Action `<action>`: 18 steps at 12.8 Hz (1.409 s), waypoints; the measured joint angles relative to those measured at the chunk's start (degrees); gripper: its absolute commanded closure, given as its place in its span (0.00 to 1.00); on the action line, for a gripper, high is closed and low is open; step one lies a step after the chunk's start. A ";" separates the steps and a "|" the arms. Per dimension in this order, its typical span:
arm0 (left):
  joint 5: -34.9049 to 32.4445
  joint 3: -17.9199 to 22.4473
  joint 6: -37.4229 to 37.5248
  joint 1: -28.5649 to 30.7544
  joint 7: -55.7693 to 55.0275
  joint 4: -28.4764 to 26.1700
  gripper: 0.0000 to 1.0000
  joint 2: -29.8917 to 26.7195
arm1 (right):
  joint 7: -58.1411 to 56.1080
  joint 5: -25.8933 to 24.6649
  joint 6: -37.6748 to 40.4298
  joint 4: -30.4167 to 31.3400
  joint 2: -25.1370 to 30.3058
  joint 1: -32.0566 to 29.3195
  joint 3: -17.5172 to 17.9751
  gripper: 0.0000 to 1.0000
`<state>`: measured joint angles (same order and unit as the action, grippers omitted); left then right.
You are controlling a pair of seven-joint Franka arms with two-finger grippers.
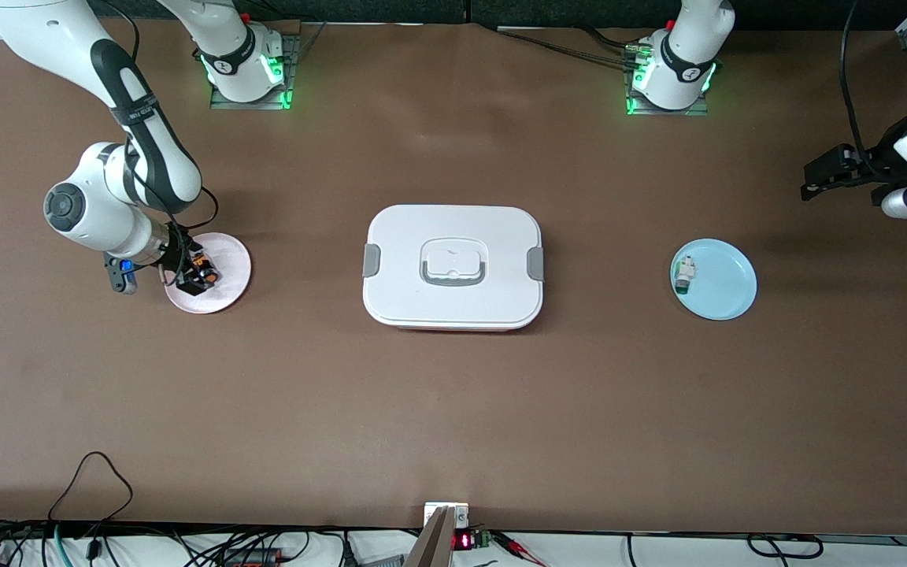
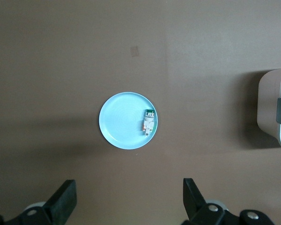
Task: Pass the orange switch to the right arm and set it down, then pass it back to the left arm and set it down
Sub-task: 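Lower the right gripper onto the orange switch on the white plate and close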
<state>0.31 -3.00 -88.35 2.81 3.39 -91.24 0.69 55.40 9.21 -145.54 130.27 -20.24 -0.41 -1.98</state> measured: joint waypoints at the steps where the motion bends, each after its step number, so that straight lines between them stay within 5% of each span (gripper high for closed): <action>1: 0.00 0.00 0.00 0.00 0.00 0.00 0.00 0.00 | -0.06 0.00 0.06 0.00 0.05 0.00 0.04 0.01; 8: 0.00 0.00 0.00 0.01 0.00 0.00 0.00 0.00 | -2.99 0.02 0.30 0.13 -0.39 0.00 0.20 0.03; 12: 0.00 0.00 0.00 0.01 0.00 0.00 0.00 0.00 | -3.98 0.03 0.32 0.19 -0.45 0.00 0.22 0.36; 18: 0.00 0.00 0.00 0.01 0.00 0.00 0.00 0.00 | -4.81 0.04 0.44 0.14 -0.33 -0.03 0.46 0.67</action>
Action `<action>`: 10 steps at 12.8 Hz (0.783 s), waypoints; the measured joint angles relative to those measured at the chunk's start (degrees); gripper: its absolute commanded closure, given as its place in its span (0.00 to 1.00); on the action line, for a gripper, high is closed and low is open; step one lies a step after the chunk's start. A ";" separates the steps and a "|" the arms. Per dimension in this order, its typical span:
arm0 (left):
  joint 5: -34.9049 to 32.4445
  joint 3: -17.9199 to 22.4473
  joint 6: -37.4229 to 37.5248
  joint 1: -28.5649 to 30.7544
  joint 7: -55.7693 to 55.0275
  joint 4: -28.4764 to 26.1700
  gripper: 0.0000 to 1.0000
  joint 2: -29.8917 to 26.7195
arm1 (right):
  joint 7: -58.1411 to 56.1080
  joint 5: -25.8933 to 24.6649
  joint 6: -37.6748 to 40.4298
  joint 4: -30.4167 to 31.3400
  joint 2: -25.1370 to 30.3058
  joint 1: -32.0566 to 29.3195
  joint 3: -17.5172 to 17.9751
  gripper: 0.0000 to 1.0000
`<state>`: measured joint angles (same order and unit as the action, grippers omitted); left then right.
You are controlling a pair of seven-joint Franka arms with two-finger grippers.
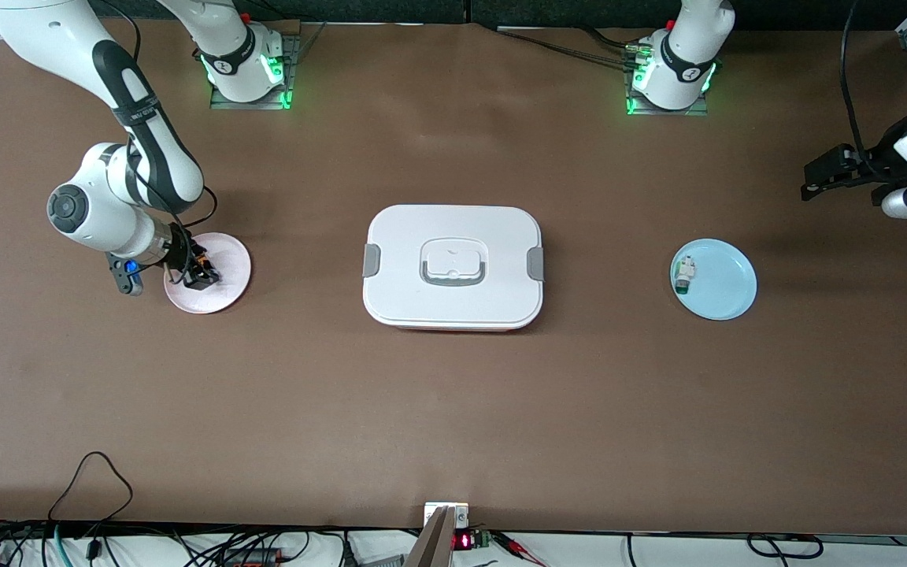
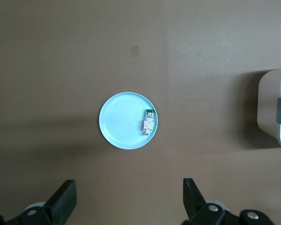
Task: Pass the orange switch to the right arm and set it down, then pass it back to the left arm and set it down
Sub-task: 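Lower the right gripper onto the orange switch on the white plate and close, then lift the switch with the right gripper toward the box while the left gripper approaches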
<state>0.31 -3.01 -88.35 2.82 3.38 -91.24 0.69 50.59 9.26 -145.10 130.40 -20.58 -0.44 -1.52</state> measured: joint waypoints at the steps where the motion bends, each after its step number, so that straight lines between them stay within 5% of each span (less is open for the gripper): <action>1: 0.00 0.00 0.00 0.00 0.00 0.00 0.00 0.00 | -0.02 0.10 0.29 -0.08 0.10 -0.02 0.57 0.67; 5: 0.00 0.00 0.00 0.00 0.00 0.00 0.00 0.00 | -0.36 13.55 10.67 -4.67 2.55 0.02 5.24 0.67; 10: 0.00 0.00 0.00 0.00 -0.01 0.00 0.00 0.02 | -3.60 40.62 30.25 -15.62 5.18 0.08 6.23 0.67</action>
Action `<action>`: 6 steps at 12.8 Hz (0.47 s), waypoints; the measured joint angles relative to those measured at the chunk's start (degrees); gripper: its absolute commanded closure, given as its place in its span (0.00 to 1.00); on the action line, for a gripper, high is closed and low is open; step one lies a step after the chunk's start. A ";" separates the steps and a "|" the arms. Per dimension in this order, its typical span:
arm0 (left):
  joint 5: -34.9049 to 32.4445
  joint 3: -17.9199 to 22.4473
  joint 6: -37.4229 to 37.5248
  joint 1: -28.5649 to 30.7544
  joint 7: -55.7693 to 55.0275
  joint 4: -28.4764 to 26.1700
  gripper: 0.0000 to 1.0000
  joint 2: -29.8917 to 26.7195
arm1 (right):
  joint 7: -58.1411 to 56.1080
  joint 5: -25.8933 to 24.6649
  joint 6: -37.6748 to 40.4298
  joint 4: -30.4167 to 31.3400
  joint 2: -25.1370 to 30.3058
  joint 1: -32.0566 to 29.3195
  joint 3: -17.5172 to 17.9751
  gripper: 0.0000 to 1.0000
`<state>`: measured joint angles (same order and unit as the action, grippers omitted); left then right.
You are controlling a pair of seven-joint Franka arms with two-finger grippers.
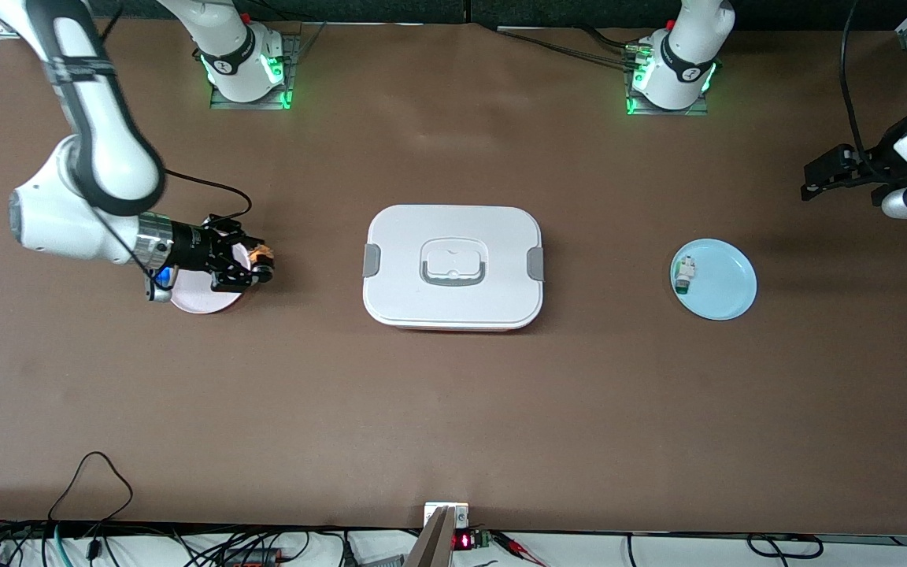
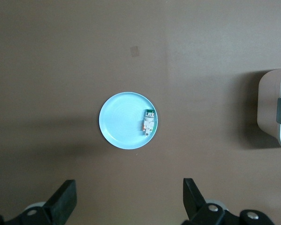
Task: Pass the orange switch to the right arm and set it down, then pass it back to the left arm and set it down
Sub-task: 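Lift the switch with the right gripper toward the box while the left gripper approaches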
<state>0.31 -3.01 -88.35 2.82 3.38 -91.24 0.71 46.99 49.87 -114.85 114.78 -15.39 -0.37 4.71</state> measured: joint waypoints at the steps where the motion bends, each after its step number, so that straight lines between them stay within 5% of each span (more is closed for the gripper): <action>1: 0.00 0.00 0.00 0.00 0.00 0.00 0.00 0.00 | -1.33 5.84 2.43 -1.09 0.00 0.01 0.02 0.67; 6: 0.69 -2.96 0.89 -0.82 -0.03 -0.14 0.00 1.61 | -7.87 32.29 8.82 -2.33 -0.04 1.80 0.89 0.67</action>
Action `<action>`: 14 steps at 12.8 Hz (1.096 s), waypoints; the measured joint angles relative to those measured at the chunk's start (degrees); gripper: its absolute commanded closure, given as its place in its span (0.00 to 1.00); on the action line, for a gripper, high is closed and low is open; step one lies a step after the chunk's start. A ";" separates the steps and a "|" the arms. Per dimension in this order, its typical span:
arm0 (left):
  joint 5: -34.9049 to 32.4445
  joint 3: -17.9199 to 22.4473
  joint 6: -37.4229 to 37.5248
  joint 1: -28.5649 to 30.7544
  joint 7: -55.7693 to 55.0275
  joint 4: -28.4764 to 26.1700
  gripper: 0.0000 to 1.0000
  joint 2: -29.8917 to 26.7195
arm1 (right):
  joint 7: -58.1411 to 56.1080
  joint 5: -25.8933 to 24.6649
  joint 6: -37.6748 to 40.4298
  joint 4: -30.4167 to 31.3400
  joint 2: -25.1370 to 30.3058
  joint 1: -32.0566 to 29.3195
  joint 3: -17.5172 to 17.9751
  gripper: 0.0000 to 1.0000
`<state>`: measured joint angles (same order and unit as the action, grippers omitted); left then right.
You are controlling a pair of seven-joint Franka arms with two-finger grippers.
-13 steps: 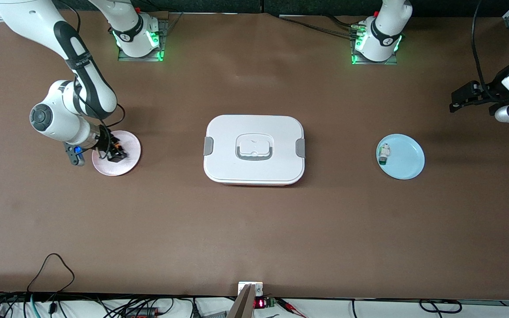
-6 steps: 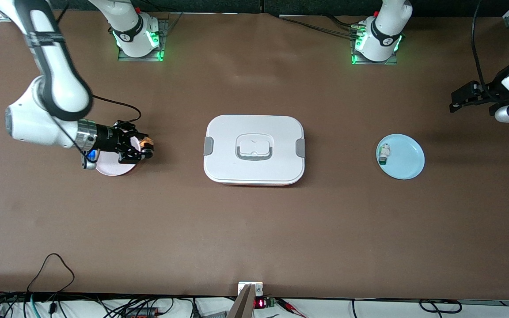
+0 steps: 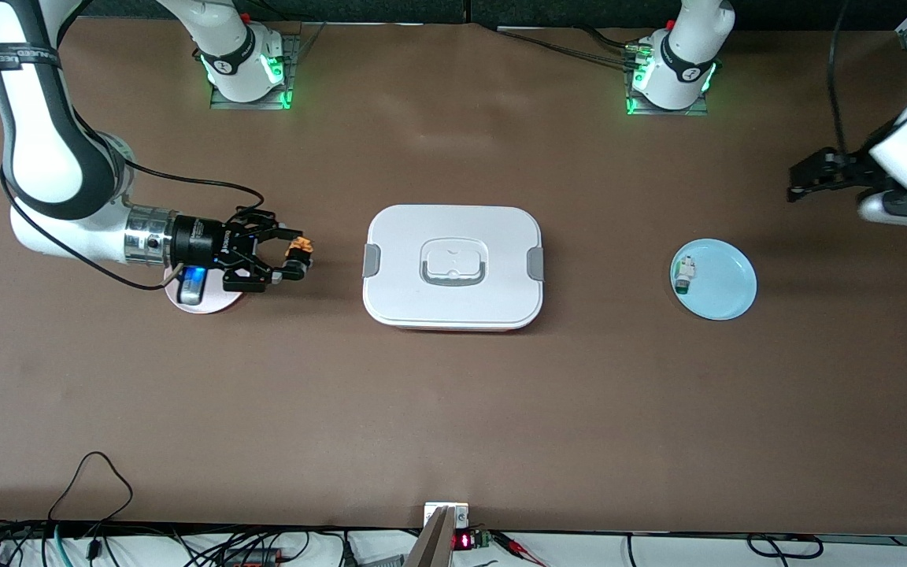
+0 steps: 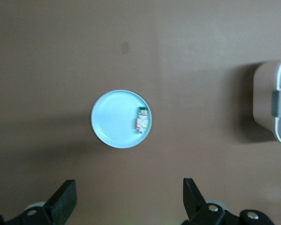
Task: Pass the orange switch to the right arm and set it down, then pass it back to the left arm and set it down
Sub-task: 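Lift the switch with the right gripper toward the box while the left gripper approaches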
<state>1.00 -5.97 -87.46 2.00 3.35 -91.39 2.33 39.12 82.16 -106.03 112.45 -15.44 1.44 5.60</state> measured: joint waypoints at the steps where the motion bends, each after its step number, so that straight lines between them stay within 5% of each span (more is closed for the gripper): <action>1: 2.52 -1.19 0.76 -0.39 -0.33 0.00 0.00 0.73 | -0.59 4.86 0.28 -0.59 0.01 0.43 0.88 0.67; 5: 23.58 -1.69 5.10 -0.56 -0.75 -0.10 0.00 3.07 | -1.49 22.09 -0.18 -5.04 0.09 1.20 6.71 0.67; 8: 41.15 -1.47 5.42 -0.19 -0.75 -0.23 0.00 6.81 | -2.39 29.77 -6.49 -8.99 0.09 2.88 10.65 0.67; 11: 57.34 -1.62 1.98 -0.25 1.05 -0.21 0.00 10.57 | -2.90 34.36 -10.74 -11.39 -0.37 4.27 13.23 0.60; 14: 68.15 -1.74 -3.72 -1.05 12.55 -0.23 0.00 14.10 | -3.49 35.75 -11.29 -12.14 -2.26 5.52 13.28 0.70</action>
<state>69.14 -7.70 -91.18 0.95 15.90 -91.61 16.42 35.63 117.91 -117.32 100.32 -17.70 6.96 18.89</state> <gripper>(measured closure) 0.000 0.260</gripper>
